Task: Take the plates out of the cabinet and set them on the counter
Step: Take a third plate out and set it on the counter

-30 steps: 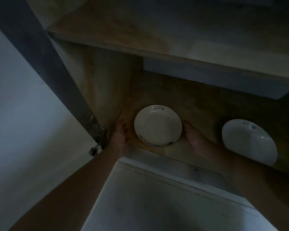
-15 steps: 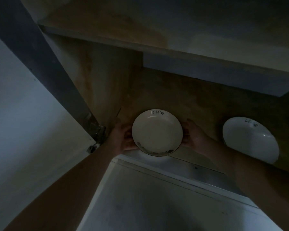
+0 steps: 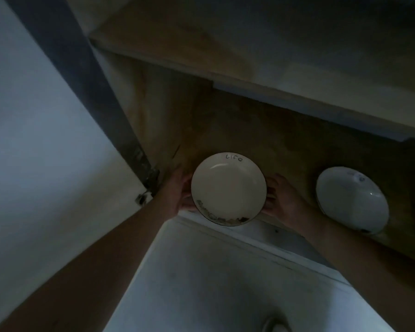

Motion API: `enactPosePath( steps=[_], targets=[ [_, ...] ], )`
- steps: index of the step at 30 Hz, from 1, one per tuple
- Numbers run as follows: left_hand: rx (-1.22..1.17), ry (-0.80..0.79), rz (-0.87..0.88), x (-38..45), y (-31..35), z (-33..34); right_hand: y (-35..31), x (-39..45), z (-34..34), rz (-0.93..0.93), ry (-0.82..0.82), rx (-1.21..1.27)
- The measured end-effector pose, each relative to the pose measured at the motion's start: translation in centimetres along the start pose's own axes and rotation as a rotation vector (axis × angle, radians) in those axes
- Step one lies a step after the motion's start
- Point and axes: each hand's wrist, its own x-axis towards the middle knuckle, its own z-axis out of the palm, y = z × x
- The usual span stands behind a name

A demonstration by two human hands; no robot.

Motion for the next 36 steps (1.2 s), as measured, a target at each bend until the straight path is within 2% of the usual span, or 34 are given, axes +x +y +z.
enactPosePath(
  steps=[4,12,19,25,29,33,36],
  targets=[
    [0.022,0.054,-0.047,-4.9,-0.8,-0.2,-0.3,-5.4,0.7,0.102,0.002,-0.086],
    [-0.11,0.134,-0.122,-17.5,-1.6,-1.4,-1.0,-17.3,2.6,0.21,0.04,-0.114],
    [-0.165,0.142,-0.182,-30.3,0.9,-1.7,-4.0,-29.2,5.5,0.267,0.042,-0.127],
    [-0.181,0.151,-0.187,-41.2,4.5,-2.8,-8.2,-40.1,8.8,0.295,-0.036,-0.13],
    [-0.207,0.1,-0.135,-50.4,7.8,-3.3,-11.5,-47.9,11.8,0.22,-0.091,-0.274],
    [-0.276,0.07,-0.089,-58.9,11.1,-2.1,-15.1,-56.1,13.0,0.022,-0.148,-0.552],
    [-0.313,-0.016,-0.072,-64.5,13.4,-1.5,-17.5,-61.9,12.6,-0.027,-0.138,-0.533]
  ],
)
